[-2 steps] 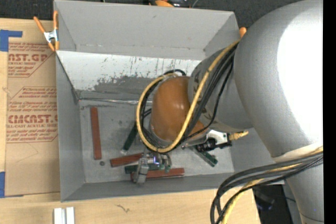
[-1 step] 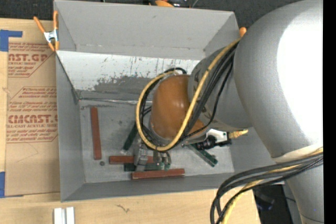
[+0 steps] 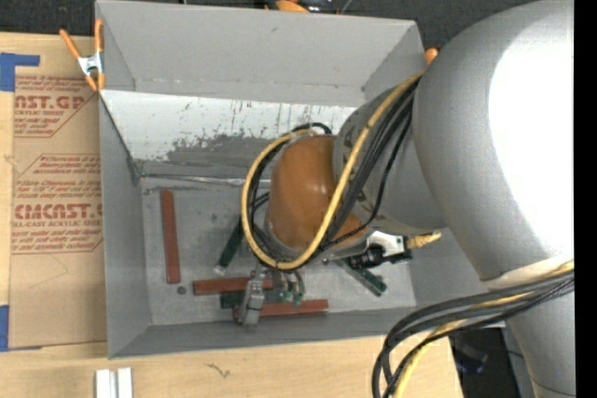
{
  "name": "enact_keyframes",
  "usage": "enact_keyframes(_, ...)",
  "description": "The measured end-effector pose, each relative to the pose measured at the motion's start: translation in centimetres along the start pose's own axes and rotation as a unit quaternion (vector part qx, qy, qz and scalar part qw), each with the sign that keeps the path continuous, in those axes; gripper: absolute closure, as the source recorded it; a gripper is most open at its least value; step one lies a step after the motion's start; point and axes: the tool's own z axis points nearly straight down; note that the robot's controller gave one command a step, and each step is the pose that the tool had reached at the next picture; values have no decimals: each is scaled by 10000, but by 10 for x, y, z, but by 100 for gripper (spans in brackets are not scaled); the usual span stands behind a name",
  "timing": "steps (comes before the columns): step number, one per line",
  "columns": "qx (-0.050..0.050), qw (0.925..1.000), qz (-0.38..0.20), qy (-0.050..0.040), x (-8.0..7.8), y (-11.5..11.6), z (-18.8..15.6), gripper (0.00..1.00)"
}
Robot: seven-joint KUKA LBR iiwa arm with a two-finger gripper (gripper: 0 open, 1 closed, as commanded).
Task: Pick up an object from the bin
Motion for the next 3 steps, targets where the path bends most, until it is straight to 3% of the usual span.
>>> enact_keyframes(1,-16,10000,4,-39,-2,1,-2,100)
enact_keyframes(2,-11,10000,75,-11,-18,65,-11,100)
enact_keyframes(3,6,10000,97,13,-18,61,-10,0)
